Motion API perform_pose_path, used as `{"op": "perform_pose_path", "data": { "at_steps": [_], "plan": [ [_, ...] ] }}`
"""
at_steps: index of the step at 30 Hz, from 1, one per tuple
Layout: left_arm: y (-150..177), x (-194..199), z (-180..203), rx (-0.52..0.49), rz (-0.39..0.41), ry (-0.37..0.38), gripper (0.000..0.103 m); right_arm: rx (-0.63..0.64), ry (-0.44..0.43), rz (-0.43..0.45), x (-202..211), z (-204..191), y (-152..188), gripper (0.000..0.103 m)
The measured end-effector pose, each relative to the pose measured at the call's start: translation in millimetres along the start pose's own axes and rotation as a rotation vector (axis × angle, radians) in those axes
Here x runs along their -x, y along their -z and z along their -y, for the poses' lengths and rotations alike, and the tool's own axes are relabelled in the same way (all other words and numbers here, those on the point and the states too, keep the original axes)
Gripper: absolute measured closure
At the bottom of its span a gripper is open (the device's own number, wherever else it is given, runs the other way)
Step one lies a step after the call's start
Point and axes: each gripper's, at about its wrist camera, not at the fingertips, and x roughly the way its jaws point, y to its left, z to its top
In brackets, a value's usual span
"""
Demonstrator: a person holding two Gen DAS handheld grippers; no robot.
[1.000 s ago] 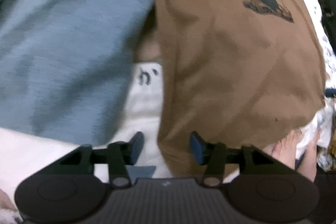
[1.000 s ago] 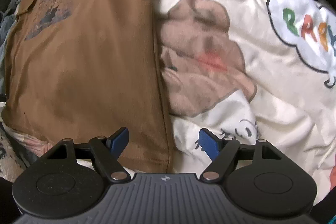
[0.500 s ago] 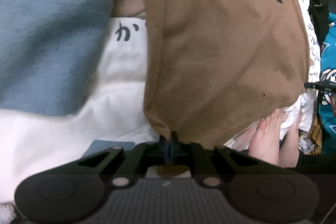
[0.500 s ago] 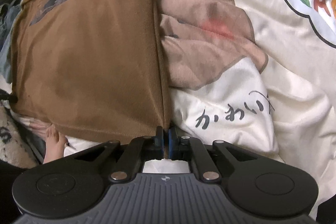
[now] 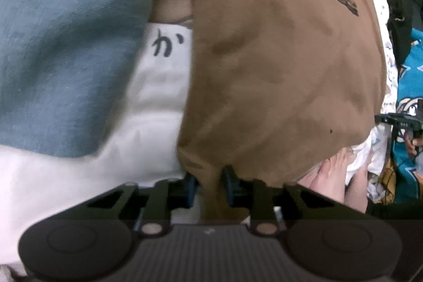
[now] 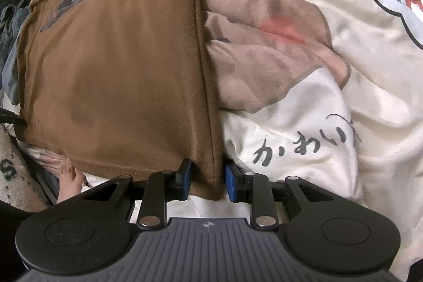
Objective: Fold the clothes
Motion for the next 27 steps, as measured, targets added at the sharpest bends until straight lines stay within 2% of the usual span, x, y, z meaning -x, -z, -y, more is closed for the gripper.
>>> {"op": "perform_pose_path", "data": {
  "at_steps": [1,2,3,6,12,14,19,21,23,27],
  "plan": [
    [1.4,1.9,0.6,0.000,0.005,-0.002,0.098,0.003,-0.013,-0.002,0.8,-0.5,-0.1,0.084],
    [2.6,5.0,2.2,-0.001,0.012,0.003,0.100,0.008,-0.031,-0.004,1.7,-1.9,-0.3,0.099],
    [3.8,9.8,5.2,-0.008,0.029,-0.003,0.100,0.016,-0.041,-0.004,4.4,-3.1,-0.7,0.100],
    [6.1,30.1,17.5,-0.035,0.091,-0.004,0.100,0.030,-0.081,0.029,21.0,-8.3,-0.6,0.100],
    [14.3,64.4,45.0,-0.120,0.204,0.064,0.100,0.073,-0.199,0.111,59.6,-20.2,-0.9,0.100],
    [8.5,81.4,40.8,-0.123,0.253,0.100,0.100,0.074,-0.228,0.136,67.3,-21.0,-3.5,0.101],
    [-19.6,106.5,37.9,-0.070,0.390,0.198,0.101,0.050,-0.314,0.227,95.6,-12.8,-7.5,0.100],
    [-30.0,100.3,39.1,-0.031,0.446,0.244,0.101,0.020,-0.339,0.266,107.7,-1.9,-9.7,0.100],
    [-27.3,104.0,36.8,0.002,0.487,0.282,0.101,-0.005,-0.346,0.292,113.4,3.8,-13.5,0.101],
    [-10.1,106.0,40.6,0.025,0.496,0.275,0.101,-0.018,-0.363,0.333,123.7,4.0,-16.2,0.101]
  ]
}}
